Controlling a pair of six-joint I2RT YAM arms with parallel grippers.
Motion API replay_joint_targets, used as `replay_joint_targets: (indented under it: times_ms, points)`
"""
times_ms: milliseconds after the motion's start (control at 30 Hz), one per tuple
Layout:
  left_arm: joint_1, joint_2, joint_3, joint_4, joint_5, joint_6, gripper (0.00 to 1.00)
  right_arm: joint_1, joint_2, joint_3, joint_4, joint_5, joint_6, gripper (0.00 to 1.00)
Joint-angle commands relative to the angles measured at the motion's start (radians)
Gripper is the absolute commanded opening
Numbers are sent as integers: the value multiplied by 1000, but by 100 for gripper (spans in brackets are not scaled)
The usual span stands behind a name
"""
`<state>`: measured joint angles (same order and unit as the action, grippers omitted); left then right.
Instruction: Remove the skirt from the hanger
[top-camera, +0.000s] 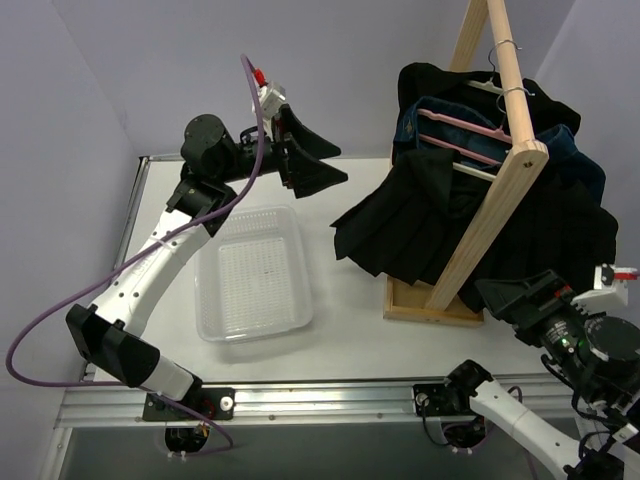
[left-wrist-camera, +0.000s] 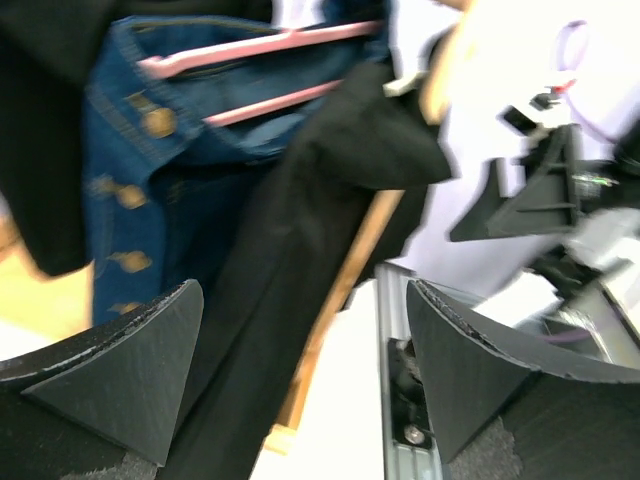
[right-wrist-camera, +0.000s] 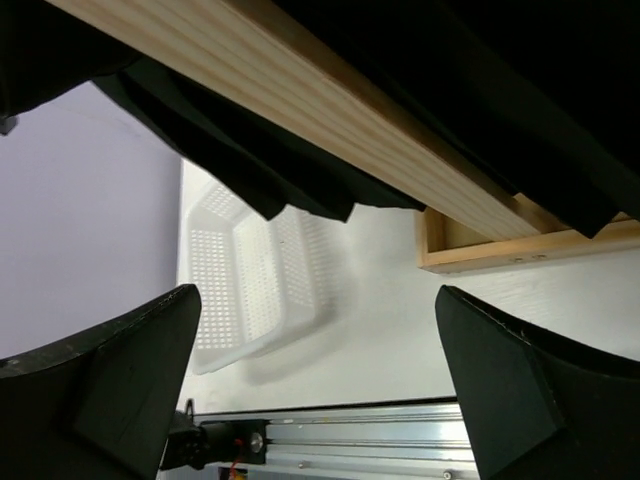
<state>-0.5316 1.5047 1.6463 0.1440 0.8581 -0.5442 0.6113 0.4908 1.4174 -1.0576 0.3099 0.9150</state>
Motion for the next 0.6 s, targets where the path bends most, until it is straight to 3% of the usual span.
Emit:
replay_joint_targets:
  times_ms: [0,267,400,567]
  points:
    - [21,6,53,256,194,-101,91,48,-80,-46,57,3,71,100]
    - [45,136,161,499,407,-272,88,16,23,-46,59,-106,1,100]
    - [44,212,210,597,423,-382,84,-53,97,-5,102,-184,-77,100]
    - [33,279,251,618,400,-378,81,-70,115,26,156,-219,-85,100]
